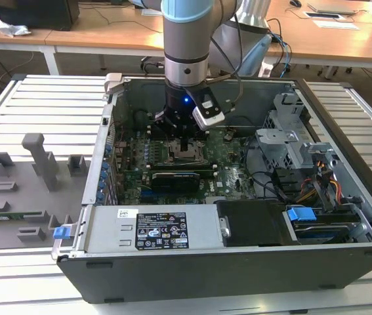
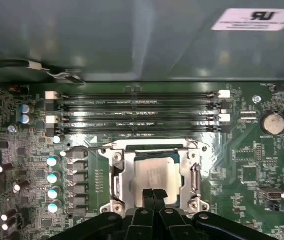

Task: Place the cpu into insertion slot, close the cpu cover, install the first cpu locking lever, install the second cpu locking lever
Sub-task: 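Close the cpu cover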

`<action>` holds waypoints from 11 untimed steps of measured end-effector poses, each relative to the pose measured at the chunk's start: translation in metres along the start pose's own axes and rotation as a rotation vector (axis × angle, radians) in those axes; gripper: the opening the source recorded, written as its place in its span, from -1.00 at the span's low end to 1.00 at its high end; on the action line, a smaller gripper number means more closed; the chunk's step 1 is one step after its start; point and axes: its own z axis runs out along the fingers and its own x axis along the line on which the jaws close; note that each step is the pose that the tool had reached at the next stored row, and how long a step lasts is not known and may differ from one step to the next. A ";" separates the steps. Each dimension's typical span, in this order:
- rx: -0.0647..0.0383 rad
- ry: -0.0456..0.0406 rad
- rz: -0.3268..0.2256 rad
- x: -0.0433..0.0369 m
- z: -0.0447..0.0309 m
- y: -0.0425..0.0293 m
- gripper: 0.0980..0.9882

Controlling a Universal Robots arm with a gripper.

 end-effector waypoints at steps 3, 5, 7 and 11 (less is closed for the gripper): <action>-0.030 0.0007 -0.001 0.0040 0.0022 -0.0007 -0.98; -0.031 0.0007 -0.003 0.0054 0.0032 -0.0013 -0.98; -0.032 0.0008 -0.006 0.0072 0.0041 -0.0020 -0.98; -0.033 0.0016 -0.031 0.0098 0.0053 -0.0026 -0.98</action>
